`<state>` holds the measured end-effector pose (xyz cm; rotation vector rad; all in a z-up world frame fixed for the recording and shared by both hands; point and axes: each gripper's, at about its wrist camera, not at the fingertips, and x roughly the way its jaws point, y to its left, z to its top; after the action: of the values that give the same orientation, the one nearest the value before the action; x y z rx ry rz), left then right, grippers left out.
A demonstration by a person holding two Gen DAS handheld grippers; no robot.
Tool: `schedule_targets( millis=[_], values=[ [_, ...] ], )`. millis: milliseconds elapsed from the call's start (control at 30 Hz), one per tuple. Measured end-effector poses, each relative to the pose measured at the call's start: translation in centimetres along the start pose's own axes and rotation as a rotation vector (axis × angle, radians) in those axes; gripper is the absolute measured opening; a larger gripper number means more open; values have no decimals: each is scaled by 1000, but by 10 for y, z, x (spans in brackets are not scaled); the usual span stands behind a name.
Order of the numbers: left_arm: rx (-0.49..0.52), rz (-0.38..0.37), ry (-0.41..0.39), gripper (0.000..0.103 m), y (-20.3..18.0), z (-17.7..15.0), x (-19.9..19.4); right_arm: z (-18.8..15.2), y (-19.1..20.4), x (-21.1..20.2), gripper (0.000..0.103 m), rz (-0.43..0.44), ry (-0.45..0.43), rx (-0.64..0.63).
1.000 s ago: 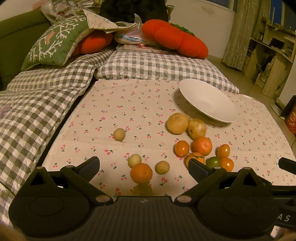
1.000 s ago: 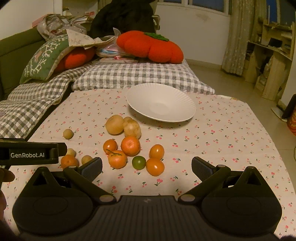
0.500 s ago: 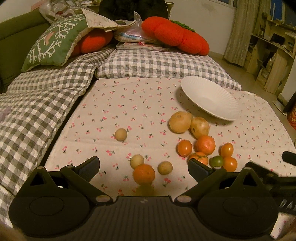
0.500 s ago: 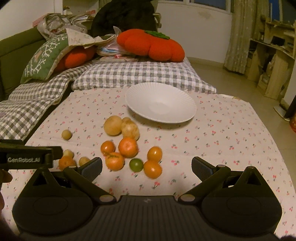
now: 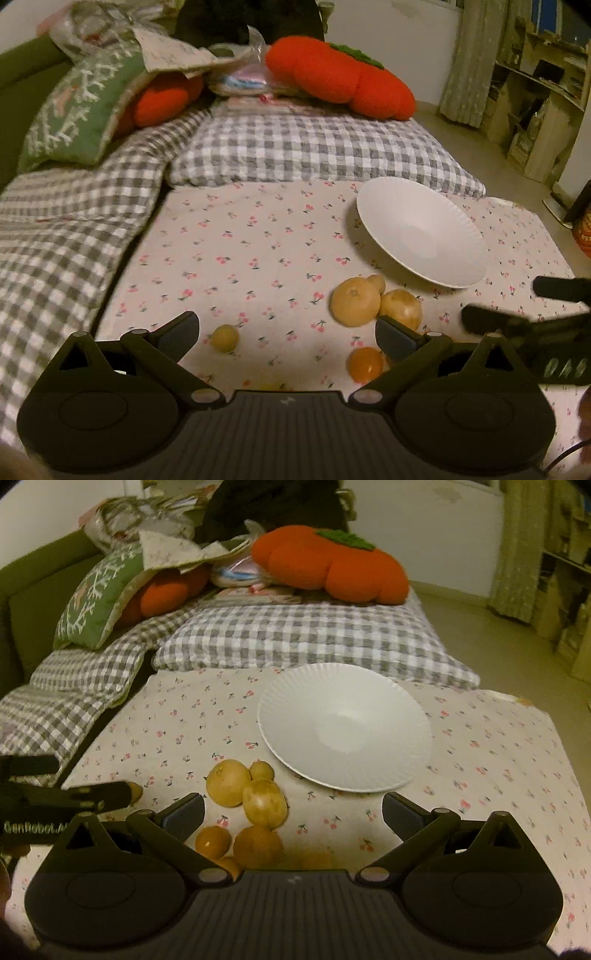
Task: Organize fruits
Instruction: 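Reach both tools toward the two yellow potatoes near the plate, then grasp a yellow potato with the left tool while the right tool grasps another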
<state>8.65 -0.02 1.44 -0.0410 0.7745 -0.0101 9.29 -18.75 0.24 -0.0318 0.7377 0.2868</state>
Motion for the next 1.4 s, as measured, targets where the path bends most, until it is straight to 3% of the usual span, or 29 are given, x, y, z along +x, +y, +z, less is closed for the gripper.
schedule_targets(
  millis=[267,600,733,867,967,1400],
  values=[
    [25,-45,45,92,-13,14,53,-6,-1,34,96,35,66,-47],
    [64,-69,158,92,-29,20,102,-6,9,62,71,10,104,-157],
    [50,-74,175,83,-28,18,113,-4,12,69,62,7,102,-190],
    [15,-127,189,75,-26,18,117,-3,16,77,50,4,107,-212],
    [31,-134,177,71,-28,19,117,-1,15,80,36,15,104,-198],
    [19,-179,175,61,-29,21,115,7,-3,60,33,19,131,-124]
  ],
)
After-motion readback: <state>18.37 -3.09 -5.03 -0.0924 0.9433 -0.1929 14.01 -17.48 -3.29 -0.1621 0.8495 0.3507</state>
